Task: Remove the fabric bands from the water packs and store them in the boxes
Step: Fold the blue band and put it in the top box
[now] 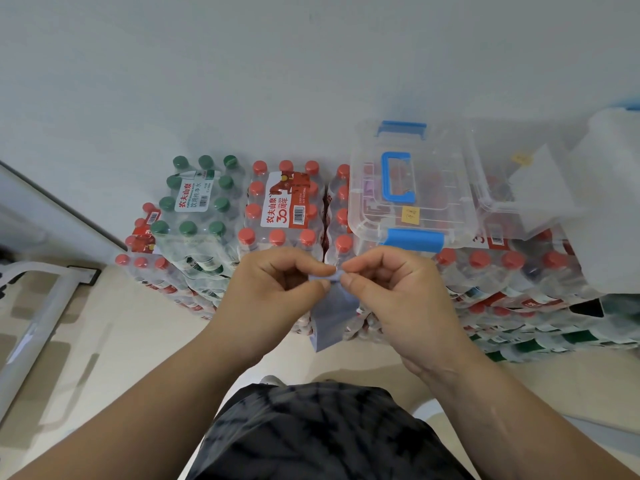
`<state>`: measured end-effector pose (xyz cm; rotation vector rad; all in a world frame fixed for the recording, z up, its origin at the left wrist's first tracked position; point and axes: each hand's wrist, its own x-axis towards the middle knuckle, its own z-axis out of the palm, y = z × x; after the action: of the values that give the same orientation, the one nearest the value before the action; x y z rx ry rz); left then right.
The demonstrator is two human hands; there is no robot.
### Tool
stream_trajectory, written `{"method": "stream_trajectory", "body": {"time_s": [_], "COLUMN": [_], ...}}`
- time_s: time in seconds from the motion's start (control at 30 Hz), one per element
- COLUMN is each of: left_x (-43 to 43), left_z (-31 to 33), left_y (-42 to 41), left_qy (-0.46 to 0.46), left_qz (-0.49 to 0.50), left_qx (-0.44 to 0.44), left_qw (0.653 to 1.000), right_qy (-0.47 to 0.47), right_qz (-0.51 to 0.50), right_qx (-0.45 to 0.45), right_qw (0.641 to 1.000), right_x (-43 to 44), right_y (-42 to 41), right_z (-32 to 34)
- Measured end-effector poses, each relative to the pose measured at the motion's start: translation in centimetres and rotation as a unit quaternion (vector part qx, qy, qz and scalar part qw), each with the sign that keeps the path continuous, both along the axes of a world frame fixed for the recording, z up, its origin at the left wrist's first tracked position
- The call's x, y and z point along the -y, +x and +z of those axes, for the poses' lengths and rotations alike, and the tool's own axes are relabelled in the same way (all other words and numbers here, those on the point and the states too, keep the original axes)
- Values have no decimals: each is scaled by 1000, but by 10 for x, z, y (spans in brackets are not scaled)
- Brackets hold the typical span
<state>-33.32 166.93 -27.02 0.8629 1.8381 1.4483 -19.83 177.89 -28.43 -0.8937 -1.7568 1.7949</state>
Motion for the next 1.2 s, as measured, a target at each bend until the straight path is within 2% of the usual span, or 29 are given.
{"method": "stream_trajectory", "body": {"time_s": [0.1, 0.5, 0.67, 0.9, 1.2], "left_x": [0, 2, 4, 5, 3], "left_z": [2, 3, 3, 1, -1], "left_y": [1, 1, 1, -1, -2], "left_qy": [0, -10, 2, 10, 21], "left_qz": [30, 50, 53, 46, 47], "left_qx": [41, 1, -1, 79, 92], "left_qw": [999, 999, 999, 996, 994], "right_qy": [-20, -22, -23, 29, 51], "right_qz": [1, 18, 8, 19, 14], "right_qx": [-18, 27, -3, -16, -28], "right_qw": [1000, 999, 1000, 999, 998], "right_x": [0, 3, 4, 1, -1], "right_y": [-1, -4, -2, -2, 0], "right_z": [3, 2, 5, 3, 4]}}
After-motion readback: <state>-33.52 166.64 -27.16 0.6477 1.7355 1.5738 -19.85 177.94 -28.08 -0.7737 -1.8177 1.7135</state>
